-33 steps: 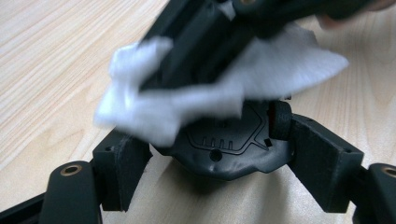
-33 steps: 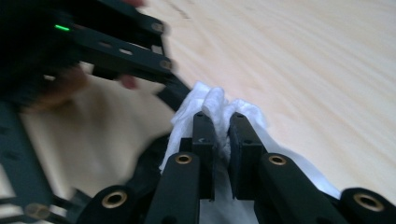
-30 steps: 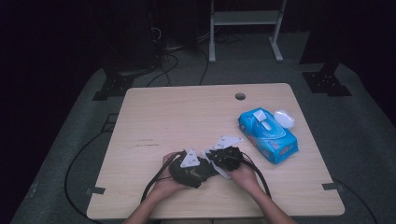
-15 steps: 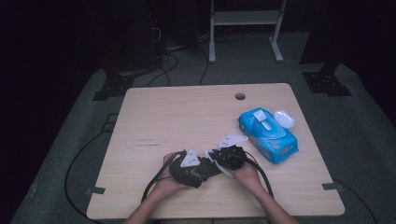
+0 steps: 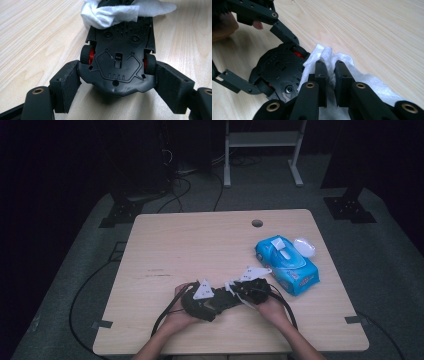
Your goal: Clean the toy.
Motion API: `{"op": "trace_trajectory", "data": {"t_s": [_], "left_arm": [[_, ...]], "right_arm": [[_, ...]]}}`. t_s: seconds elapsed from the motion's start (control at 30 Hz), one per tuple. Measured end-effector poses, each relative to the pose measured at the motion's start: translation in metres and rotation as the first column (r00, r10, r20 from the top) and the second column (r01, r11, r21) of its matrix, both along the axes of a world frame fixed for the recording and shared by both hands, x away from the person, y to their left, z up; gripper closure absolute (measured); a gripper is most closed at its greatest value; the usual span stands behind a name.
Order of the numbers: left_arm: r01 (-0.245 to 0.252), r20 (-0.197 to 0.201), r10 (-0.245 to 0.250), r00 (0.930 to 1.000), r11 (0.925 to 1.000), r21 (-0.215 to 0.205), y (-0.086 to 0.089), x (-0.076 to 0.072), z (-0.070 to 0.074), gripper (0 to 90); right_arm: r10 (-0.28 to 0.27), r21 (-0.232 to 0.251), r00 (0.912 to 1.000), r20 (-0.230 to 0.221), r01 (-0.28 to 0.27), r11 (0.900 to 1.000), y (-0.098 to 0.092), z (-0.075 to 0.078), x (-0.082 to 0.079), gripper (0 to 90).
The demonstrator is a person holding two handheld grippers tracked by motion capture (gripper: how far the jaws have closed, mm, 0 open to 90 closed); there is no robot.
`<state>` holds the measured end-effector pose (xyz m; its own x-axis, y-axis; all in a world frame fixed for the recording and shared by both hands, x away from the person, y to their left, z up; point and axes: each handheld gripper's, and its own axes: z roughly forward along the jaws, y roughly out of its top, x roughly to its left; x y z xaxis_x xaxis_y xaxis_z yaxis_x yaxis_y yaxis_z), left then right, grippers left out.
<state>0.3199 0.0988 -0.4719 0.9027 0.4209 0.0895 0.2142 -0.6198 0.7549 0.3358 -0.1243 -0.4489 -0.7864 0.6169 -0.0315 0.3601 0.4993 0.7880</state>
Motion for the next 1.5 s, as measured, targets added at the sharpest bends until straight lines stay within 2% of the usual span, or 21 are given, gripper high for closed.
{"op": "trace_trajectory", "data": {"t_s": [0.17,0.27,0.37,0.47,0.63,0.83,0.93,1.03,1.17,1.27,1.33,1.43,1.47,1.5], "left_arm": [[-0.005,-0.019,0.005,0.9998,0.9997,-0.025,0.002,0.001,0.0,24.0],[-0.002,-0.015,0.002,0.9999,0.9999,-0.016,0.002,0.001,0.0,24.0],[-0.001,-0.008,0.0,1.0,0.9999,-0.012,0.002,0.001,0.0,24.0],[-0.002,-0.007,0.002,1.0,1.0,-0.009,0.001,0.001,0.0,24.0],[-0.001,-0.004,0.0,1.0,1.0,-0.009,0.001,0.0,0.0,24.0],[-0.001,-0.003,0.001,1.0,1.0,-0.007,0.001,0.0,0.0,24.0],[0.001,-0.006,-0.001,1.0,1.0,-0.004,0.002,0.001,0.0,24.0],[0.003,-0.006,-0.003,1.0,1.0,-0.004,0.002,0.001,0.0,24.0],[0.003,0.0,-0.003,1.0,1.0,-0.003,0.002,0.0,0.0,24.0],[-0.004,0.005,0.004,1.0,1.0,0.0,0.001,0.0,0.0,24.0],[-0.015,-0.001,0.015,0.9999,0.9999,-0.004,0.001,0.0,0.0,24.0],[-0.028,-0.003,0.027,0.9996,0.9996,-0.011,0.005,0.003,-0.001,24.0],[-0.025,-0.005,0.025,0.9997,0.9996,-0.012,0.006,0.004,-0.001,24.0],[-0.025,-0.005,0.025,0.9997,0.9996,-0.012,0.006,0.004,-0.001,24.1]], "right_arm": [[-0.071,0.003,0.9974,0.004,0.071,0.997,-0.023,0.0,0.01,81.7],[-0.097,-0.009,0.9953,0.006,0.097,0.995,-0.033,0.001,0.011,81.7],[-0.089,0.001,0.996,-0.01,0.089,0.996,-0.036,0.001,0.007,81.7],[-0.075,-0.02,0.9972,0.004,0.075,0.997,-0.036,0.002,0.004,81.7],[-0.095,-0.027,0.9953,-0.018,0.095,0.995,-0.048,0.003,0.002,81.7],[-0.014,-0.009,0.9991,-0.04,0.014,1.0,-0.044,0.004,-0.016,81.7],[-0.019,-0.036,0.9993,-0.033,0.018,0.999,-0.048,0.002,-0.018,81.7],[-0.049,-0.061,0.9986,-0.023,0.047,0.997,-0.055,0.002,-0.022,81.7],[-0.021,-0.066,0.9993,-0.032,0.019,0.998,-0.055,0.001,-0.029,81.7],[-0.018,-0.068,0.9997,-0.017,0.017,0.998,-0.049,0.002,-0.027,81.7],[-0.034,-0.083,0.9994,-0.002,0.033,0.996,-0.047,0.002,-0.019,81.3],[-0.048,-0.039,0.9983,-0.033,0.047,0.998,-0.053,0.0,-0.009,81.2],[-0.069,-0.065,0.9975,-0.015,0.068,0.996,-0.054,0.001,-0.009,81.2],[-0.069,-0.065,0.9975,-0.015,0.068,0.996,-0.054,0.001,-0.009,81.2]]}}
